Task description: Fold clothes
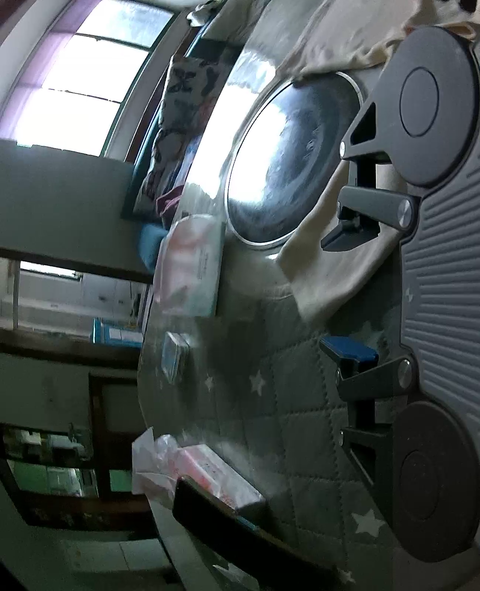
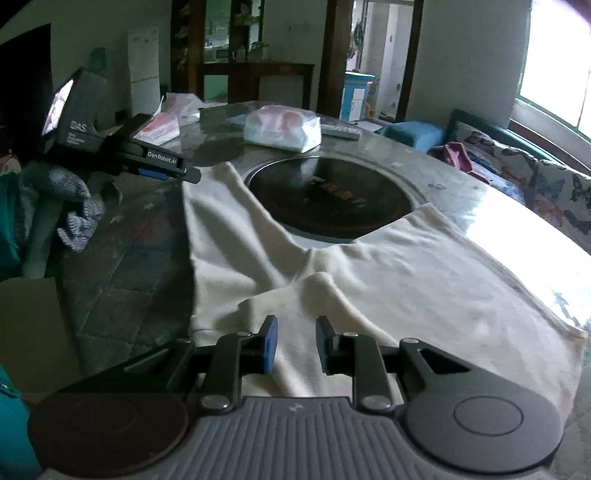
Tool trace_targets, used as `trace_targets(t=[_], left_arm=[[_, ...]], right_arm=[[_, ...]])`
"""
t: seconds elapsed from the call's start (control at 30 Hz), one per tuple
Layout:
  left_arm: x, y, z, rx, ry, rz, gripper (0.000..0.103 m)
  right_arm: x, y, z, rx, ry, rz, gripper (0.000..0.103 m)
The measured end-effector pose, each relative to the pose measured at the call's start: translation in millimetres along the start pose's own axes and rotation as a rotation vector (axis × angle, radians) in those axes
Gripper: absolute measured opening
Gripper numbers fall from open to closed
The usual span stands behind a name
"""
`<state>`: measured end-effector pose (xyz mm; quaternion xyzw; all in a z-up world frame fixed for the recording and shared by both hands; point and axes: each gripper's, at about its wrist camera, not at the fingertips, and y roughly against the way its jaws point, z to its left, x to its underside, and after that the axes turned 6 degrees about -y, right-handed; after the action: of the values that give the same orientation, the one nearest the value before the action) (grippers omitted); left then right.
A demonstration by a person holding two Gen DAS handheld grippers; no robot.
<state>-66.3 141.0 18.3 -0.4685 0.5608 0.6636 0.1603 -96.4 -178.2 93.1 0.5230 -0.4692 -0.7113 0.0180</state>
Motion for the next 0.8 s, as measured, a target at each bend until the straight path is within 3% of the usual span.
trace_targets(t=[0.07, 0.13, 0.27, 0.37, 0.6, 0.8], left_arm=[[-1.3, -7.1, 1.7, 0.003, 0.024, 0.020, 0.050], [-1.4, -9.1, 2.0, -0.003, 0.032, 0.012, 0.042], [-2.7, -11.8, 2.0, 0.001, 0.053, 0.002, 0.015], [-6.7, -8.4, 0.1, 0.033, 0.076, -0.019, 0.007], [-22.6, 45.6, -54.3, 0.269, -0.019, -0.145, 0.006], [-21.6, 88.0, -114.8, 0.514, -0.098, -0.168, 0.005]], right_arm=[[0.5, 4.8, -3.1, 0.007, -0.009, -0.005, 0.022], [2.2, 9.7, -5.8, 0.015, -0.019, -0.012, 0.023], [7.1, 20.5, -11.2, 0.028, -0.050, -0.026, 0.023], [10.9, 29.1, -17.3, 0.044, -0.078, -0.038, 0.023], [29.2, 56.0, -46.4, 0.107, -0.206, -0.079, 0.023], [49.0, 79.0, -73.3, 0.171, -0.316, -0.115, 0.023]])
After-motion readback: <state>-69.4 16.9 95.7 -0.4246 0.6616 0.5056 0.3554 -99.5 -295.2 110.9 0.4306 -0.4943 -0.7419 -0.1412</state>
